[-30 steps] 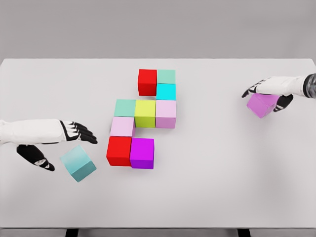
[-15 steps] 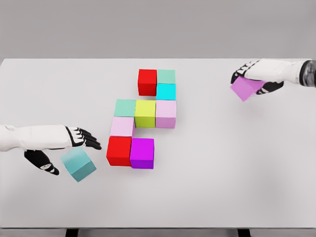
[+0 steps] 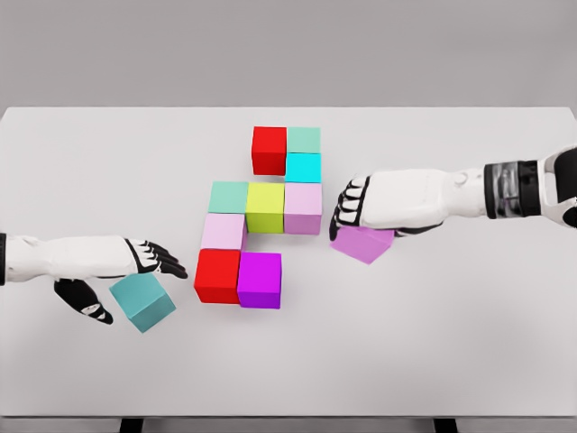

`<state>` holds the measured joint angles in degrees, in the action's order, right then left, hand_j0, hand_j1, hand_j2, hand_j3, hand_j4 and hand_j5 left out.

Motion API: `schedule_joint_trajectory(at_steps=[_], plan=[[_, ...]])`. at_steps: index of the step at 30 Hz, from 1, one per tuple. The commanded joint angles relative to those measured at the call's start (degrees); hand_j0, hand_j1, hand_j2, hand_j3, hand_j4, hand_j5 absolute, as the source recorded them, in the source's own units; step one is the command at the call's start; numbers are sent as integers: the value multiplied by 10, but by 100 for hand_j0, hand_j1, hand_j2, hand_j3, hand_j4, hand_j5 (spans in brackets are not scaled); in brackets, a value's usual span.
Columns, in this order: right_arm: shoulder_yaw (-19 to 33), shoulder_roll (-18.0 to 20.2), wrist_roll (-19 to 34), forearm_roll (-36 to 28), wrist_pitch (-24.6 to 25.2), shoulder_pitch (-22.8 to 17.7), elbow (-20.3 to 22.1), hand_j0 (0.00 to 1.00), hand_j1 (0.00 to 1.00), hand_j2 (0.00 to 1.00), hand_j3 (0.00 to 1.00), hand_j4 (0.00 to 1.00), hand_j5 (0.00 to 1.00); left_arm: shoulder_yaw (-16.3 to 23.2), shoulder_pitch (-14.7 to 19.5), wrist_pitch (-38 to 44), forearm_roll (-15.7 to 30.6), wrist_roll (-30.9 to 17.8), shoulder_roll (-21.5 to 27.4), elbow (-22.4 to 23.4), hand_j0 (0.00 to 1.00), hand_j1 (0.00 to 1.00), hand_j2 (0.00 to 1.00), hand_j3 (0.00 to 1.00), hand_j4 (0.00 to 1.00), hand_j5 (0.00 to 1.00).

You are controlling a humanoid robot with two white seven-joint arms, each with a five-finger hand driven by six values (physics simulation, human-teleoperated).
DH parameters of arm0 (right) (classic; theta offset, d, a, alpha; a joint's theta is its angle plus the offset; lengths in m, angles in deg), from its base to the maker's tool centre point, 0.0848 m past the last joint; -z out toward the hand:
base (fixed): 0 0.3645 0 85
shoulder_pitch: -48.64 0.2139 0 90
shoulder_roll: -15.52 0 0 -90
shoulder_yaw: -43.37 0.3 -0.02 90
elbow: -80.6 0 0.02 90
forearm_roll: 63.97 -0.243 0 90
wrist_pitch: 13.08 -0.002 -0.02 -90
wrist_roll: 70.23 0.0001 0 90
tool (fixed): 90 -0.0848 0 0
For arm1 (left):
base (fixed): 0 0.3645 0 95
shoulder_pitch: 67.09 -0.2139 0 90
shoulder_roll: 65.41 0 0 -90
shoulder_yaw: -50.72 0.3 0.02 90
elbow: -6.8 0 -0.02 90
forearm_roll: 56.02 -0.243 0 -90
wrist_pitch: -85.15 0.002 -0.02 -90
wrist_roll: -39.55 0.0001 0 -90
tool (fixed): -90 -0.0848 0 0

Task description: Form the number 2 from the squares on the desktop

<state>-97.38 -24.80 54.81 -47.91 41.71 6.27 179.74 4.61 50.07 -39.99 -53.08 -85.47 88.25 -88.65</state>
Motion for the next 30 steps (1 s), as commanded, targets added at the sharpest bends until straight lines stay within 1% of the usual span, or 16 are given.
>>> schedule_joint_trajectory(at_steps=[1, 4, 5, 8, 10, 12, 14, 18, 20, 22, 24, 30], plan=[[-22, -4, 0, -8, 2, 0, 13, 41, 41, 41, 41, 41, 41, 0, 0, 1, 2, 0, 0, 1, 100, 100, 100, 100, 100, 100], [-36, -5, 0, -8, 2, -1, 13, 41, 41, 41, 41, 41, 41, 0, -1, 1, -6, 0, 0, 1, 100, 100, 100, 100, 100, 100], [-36, -4, 0, -8, 2, -1, 13, 41, 41, 41, 41, 41, 41, 0, -6, 1, -6, 0, 0, 1, 100, 100, 100, 100, 100, 100], [-44, -5, 0, -8, 2, -1, 13, 43, 43, 43, 43, 43, 43, 0, -9, 1, -18, 0, -1, 1, 100, 100, 100, 100, 100, 100], [-54, -10, 0, -8, 2, 0, 13, 43, 43, 43, 43, 43, 43, 0, -9, 1, -18, 0, -1, 1, 100, 100, 100, 100, 100, 100], [-66, -21, 0, -8, 2, 6, 13, 43, 43, 43, 43, 43, 43, 0, -9, 1, -19, 0, -6, 1, 100, 100, 100, 100, 100, 100], [-82, -22, 0, -8, 2, 11, 13, 43, 43, 43, 43, 43, 43, -1, -9, 1, -23, 0, -8, 1, 100, 100, 100, 100, 100, 100], [-91, -20, 0, 2, 2, 22, 9, 42, 42, 42, 42, 42, 42, 0, -9, 1, -25, 0, -13, 5, 100, 100, 100, 100, 100, 100], [-91, -21, 0, 11, 2, 29, 2, 42, 42, 42, 42, 42, 42, -1, -9, 1, -35, 0, -19, 10, 100, 100, 100, 100, 100, 100], [-92, -30, 0, 25, 2, 29, -2, 42, 42, 42, 42, 42, 42, 0, -9, 1, -35, 0, -21, 10, 100, 100, 100, 100, 100, 100], [-96, -38, 0, 28, 2, 33, -16, 42, 42, 42, 42, 42, 42, -1, -9, 1, -35, 0, -22, 13, 100, 100, 100, 100, 100, 100], [-116, -52, 0, 33, 2, 40, -13, 43, 43, 43, 43, 43, 43, -1, -9, 1, -43, 0, -29, 25, 100, 100, 100, 100, 100, 100]])
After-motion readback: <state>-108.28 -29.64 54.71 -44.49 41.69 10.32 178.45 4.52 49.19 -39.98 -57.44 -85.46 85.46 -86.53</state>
